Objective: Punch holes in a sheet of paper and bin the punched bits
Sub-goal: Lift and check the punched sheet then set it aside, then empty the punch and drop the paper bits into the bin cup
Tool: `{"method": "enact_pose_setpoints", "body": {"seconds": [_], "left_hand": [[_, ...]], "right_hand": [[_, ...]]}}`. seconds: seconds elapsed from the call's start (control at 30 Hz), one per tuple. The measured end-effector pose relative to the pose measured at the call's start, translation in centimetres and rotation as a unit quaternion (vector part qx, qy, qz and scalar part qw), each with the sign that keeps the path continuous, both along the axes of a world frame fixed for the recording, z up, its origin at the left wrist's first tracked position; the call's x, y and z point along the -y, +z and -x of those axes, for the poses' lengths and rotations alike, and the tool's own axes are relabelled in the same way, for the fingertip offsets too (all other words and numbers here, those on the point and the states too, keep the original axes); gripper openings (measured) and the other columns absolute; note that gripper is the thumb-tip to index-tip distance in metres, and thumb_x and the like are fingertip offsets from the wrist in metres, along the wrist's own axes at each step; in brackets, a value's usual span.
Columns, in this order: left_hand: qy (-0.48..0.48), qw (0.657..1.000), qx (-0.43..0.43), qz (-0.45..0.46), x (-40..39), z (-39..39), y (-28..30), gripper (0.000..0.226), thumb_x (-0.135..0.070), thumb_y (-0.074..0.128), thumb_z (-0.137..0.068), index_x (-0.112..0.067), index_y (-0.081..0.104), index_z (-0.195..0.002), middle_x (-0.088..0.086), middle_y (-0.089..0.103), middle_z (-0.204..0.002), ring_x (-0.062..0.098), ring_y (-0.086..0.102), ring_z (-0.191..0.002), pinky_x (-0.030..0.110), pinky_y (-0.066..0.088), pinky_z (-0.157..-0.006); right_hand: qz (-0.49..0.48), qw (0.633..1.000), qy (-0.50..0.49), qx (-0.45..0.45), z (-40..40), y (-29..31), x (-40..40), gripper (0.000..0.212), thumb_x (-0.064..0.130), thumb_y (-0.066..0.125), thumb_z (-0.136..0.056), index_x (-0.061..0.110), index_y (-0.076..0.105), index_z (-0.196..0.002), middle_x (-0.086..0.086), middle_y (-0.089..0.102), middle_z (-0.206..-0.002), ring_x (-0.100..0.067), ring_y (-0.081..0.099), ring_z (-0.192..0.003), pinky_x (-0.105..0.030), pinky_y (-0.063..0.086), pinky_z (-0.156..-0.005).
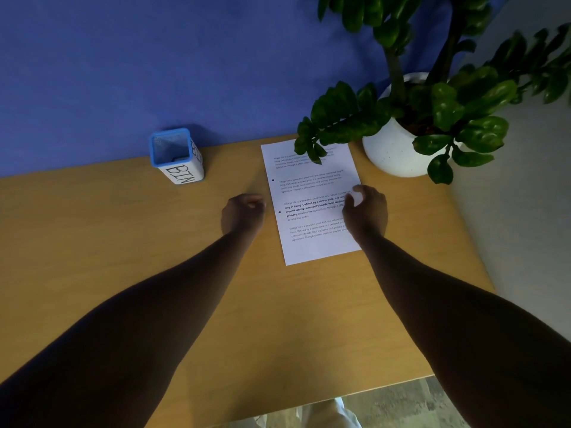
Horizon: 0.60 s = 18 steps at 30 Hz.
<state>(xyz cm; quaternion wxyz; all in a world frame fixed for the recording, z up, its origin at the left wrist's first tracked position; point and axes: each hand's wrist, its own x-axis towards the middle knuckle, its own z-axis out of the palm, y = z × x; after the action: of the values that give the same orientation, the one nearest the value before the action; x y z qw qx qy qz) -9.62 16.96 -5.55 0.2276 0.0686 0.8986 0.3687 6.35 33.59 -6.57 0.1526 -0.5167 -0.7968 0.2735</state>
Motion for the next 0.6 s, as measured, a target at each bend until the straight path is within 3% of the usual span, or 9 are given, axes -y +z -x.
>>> {"method": "enact_pose_setpoints", "body": {"seconds": [0.27,0.47,0.6], "left_hand": [[-0.052,0.994,-0.086,0.034,4.6,0.3,1.8,0.021,-0.032,0.06,-0.089,-0.03,0.074,-0.104,-0.015,0.074,-0.106,0.01,0.067,-0.098,0.021,0.042,-0.076],[-0.023,0.993,-0.098,0.059,9.6,1.0,2.5,0.02,-0.037,0.061,-0.089,-0.032,0.072,-0.104,-0.013,0.074,-0.11,0.015,0.068,-0.101,0.023,0.045,-0.081],[-0.008,0.992,-0.102,0.068,12.8,0.9,2.5,0.021,-0.035,0.06,-0.089,-0.03,0.072,-0.105,-0.01,0.073,-0.11,0.016,0.067,-0.102,0.026,0.047,-0.082]], "right_hand": [[-0.031,0.992,0.124,0.024,1.5,0.3,6.4,0.04,0.031,0.056,-0.093,0.011,0.058,-0.129,-0.008,0.058,-0.134,-0.025,0.047,-0.13,-0.046,0.05,-0.098],[-0.044,0.978,0.204,0.02,1.9,1.4,11.5,0.044,0.026,0.06,-0.092,0.007,0.057,-0.132,-0.008,0.054,-0.141,-0.027,0.04,-0.138,-0.046,0.046,-0.101],[-0.046,0.965,0.247,0.068,2.0,1.5,14.4,0.046,0.029,0.052,-0.095,0.012,0.05,-0.137,-0.003,0.043,-0.151,-0.023,0.027,-0.145,-0.044,0.041,-0.108]]}}
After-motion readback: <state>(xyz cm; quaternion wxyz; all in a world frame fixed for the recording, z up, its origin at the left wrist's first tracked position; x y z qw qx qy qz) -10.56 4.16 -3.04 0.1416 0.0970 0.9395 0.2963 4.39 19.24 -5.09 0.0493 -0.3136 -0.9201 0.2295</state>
